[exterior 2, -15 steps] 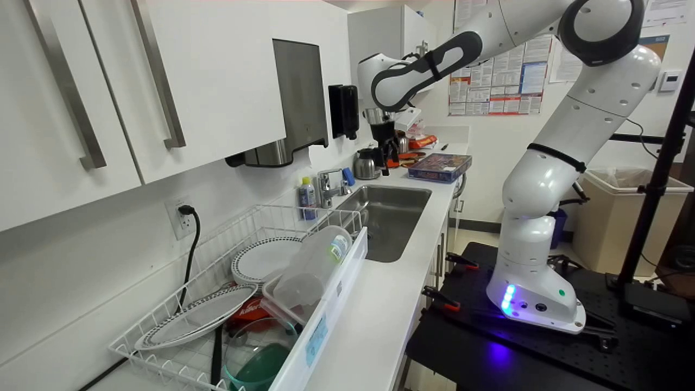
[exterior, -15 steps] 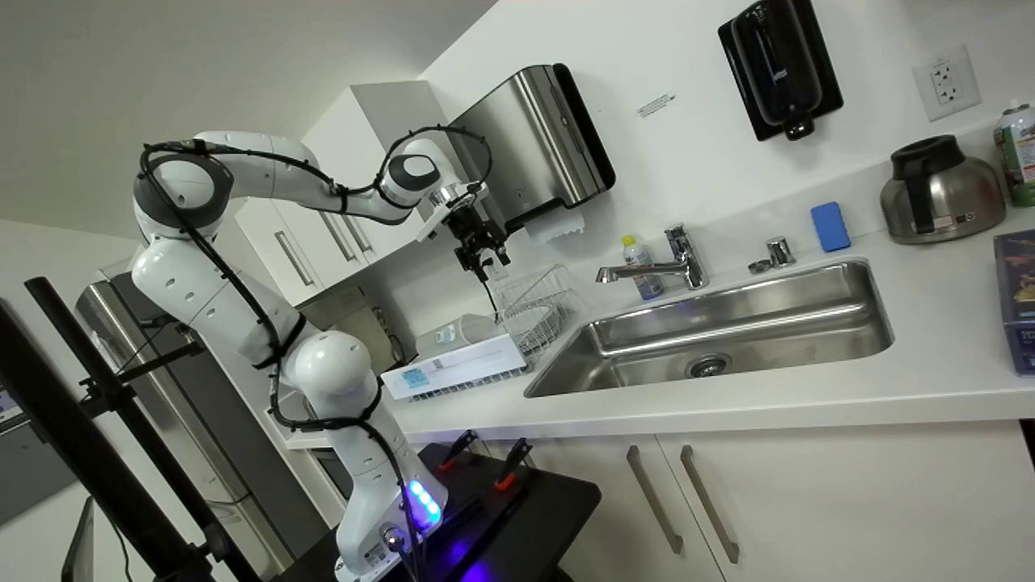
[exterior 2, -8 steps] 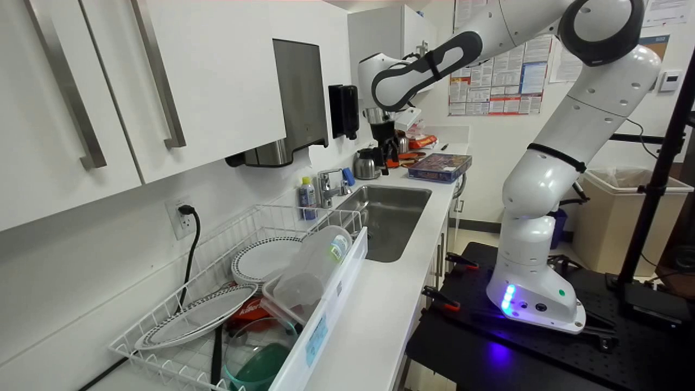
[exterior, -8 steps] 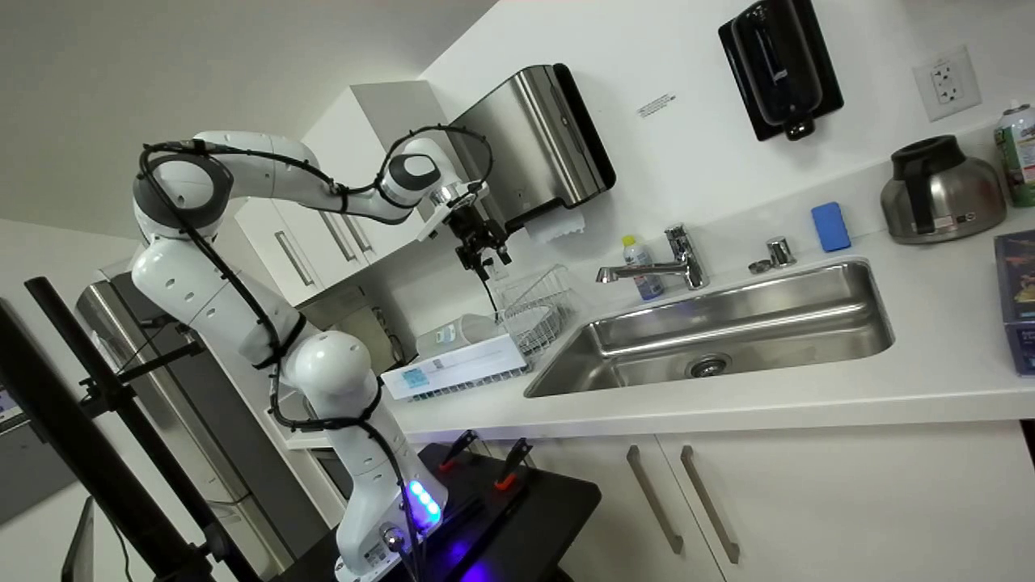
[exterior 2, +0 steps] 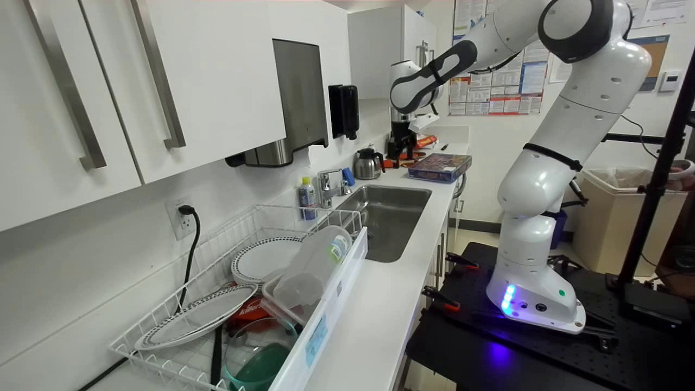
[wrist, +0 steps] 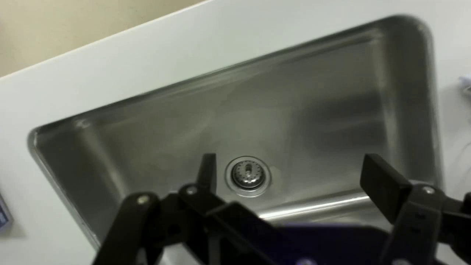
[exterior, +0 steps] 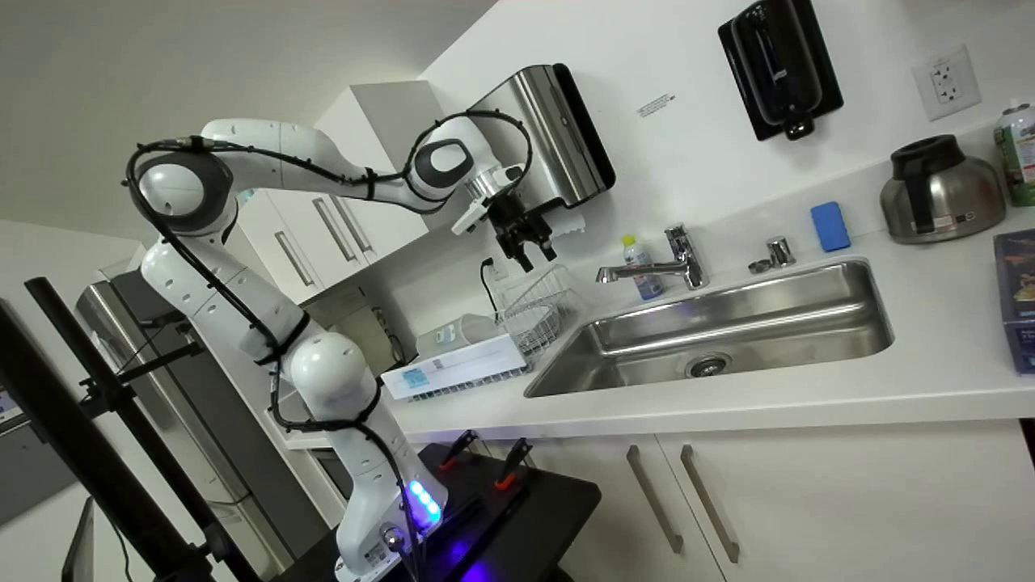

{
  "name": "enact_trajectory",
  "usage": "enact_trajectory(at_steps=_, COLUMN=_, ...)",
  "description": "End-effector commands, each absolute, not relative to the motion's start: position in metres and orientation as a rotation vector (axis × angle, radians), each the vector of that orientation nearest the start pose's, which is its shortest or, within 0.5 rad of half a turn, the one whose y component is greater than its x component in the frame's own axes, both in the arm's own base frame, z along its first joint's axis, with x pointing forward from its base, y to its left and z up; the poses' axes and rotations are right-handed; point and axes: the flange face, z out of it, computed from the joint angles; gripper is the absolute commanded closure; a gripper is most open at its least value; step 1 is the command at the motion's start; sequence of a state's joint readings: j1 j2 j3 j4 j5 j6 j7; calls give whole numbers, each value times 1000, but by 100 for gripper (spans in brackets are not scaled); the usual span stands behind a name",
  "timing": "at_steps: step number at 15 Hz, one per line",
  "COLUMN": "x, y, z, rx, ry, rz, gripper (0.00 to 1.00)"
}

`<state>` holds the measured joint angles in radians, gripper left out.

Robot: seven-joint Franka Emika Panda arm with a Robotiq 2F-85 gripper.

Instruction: Remove the water plug in the sink

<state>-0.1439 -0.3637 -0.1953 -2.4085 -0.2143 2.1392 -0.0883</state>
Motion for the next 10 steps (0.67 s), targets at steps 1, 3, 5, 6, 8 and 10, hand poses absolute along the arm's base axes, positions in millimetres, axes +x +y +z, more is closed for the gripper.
enact_trajectory(at_steps=1, x=434, y=-233, z=416, rx=-3211, ry=531, rz=-186, gripper=0)
enact_trajectory(at_steps=3, x=417, y=-227, z=423, rx=-3223, ry=479, rz=-186, gripper=0)
enact_trajectory(at_steps=5, x=424, y=-248, z=401, rx=-3221, ry=564, rz=-162, gripper=0)
enact_trajectory(at_steps=6, x=428, y=-251, z=396, rx=-3222, ry=575, rz=-150, gripper=0)
enact_trajectory(at_steps=8, x=434, y=-249, z=396, rx=-3224, ry=583, rz=-151, gripper=0)
enact_trajectory(at_steps=10, x=447, y=-250, z=393, rx=-3245, ry=584, rz=-250, gripper=0)
